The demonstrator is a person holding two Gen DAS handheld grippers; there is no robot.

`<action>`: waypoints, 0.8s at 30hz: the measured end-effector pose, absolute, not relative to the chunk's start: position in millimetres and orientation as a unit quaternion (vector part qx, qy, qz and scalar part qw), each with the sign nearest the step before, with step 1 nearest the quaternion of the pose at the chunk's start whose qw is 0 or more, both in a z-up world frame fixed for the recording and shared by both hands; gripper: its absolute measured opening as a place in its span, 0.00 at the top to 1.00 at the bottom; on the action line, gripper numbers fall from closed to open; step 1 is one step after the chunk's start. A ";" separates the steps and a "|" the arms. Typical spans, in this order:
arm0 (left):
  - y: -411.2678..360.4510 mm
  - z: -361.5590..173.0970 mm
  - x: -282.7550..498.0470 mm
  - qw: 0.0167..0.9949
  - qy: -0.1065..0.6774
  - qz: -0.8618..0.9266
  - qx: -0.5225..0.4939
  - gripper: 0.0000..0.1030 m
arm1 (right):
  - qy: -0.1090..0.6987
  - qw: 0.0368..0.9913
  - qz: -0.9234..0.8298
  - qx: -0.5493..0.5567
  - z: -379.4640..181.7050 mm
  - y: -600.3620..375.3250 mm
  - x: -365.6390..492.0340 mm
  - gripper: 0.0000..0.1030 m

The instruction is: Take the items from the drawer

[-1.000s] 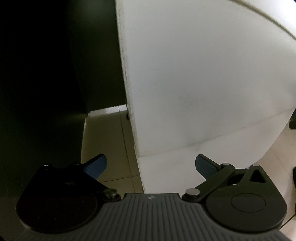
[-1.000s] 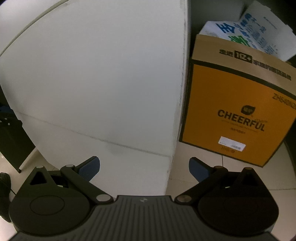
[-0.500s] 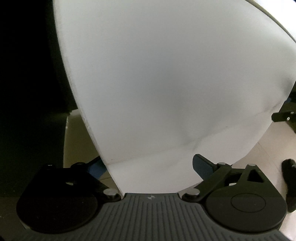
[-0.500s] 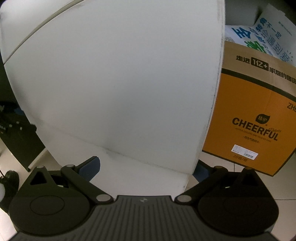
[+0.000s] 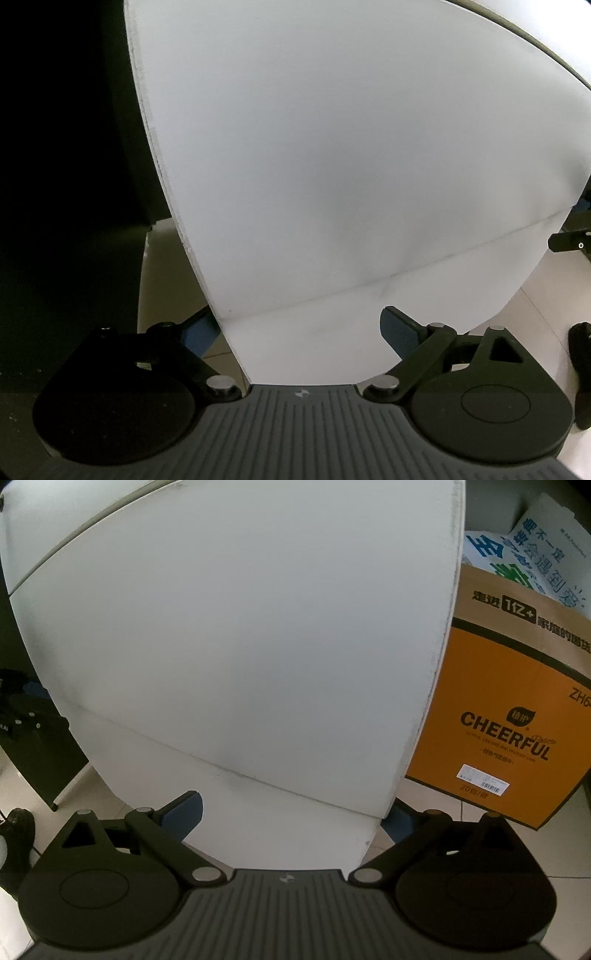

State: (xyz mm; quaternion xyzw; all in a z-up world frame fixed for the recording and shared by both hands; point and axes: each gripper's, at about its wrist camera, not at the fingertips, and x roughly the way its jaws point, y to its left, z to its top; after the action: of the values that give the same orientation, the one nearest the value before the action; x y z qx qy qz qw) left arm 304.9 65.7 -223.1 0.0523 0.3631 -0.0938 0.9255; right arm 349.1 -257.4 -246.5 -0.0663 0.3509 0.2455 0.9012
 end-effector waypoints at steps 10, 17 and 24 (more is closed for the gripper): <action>46.1 -224.1 292.3 0.923 0.364 -0.098 0.070 0.10 | 0.353 0.902 0.241 -0.062 -242.9 -260.9 342.8 0.02; 29.6 -225.8 264.3 0.924 0.363 -0.098 0.074 0.10 | 0.354 0.901 0.245 -0.056 -240.7 -266.3 313.7 0.00; 11.5 -225.1 229.3 0.923 0.372 -0.085 0.051 0.10 | 0.368 0.896 0.242 -0.054 -236.5 -267.3 298.6 0.00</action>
State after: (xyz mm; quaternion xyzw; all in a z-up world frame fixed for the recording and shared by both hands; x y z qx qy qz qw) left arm 229.3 11.5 -225.1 0.0508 0.3717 -0.0847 0.9231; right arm 298.6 -267.3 -236.5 -0.0542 0.3682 0.2423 0.8960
